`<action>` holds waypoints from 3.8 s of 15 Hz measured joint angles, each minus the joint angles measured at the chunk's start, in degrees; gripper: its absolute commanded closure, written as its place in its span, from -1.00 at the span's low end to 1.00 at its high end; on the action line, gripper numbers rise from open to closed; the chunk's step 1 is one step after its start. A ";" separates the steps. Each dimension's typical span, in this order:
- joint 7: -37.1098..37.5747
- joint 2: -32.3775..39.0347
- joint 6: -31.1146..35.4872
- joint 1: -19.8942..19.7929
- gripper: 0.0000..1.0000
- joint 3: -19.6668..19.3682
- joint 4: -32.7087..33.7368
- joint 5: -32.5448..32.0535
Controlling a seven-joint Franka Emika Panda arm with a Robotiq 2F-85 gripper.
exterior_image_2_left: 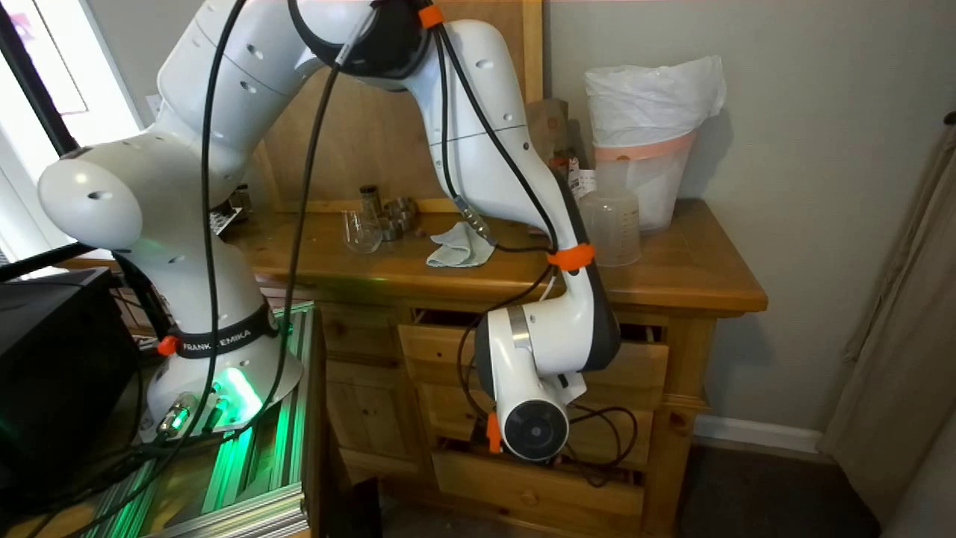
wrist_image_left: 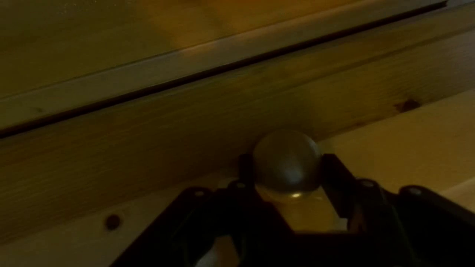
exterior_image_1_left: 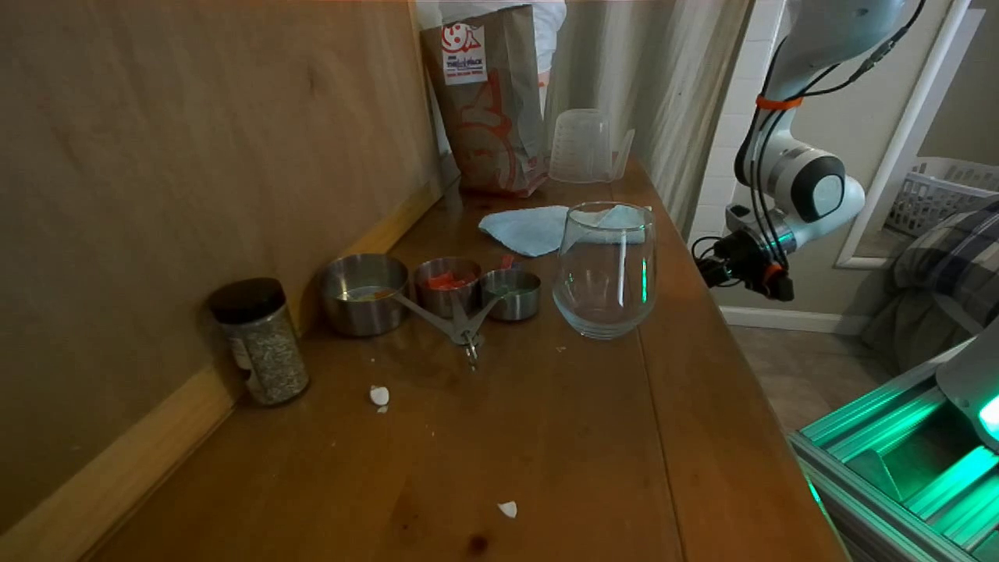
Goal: Pull open the top drawer
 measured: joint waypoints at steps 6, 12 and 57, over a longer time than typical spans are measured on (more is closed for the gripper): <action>-1.27 -0.08 -1.72 -0.24 0.51 -3.29 -1.09 -0.91; -2.32 -0.31 -1.87 -0.59 0.51 -5.82 -1.83 -2.35; 4.91 -53.83 35.76 11.27 -1.00 3.68 -36.77 -4.74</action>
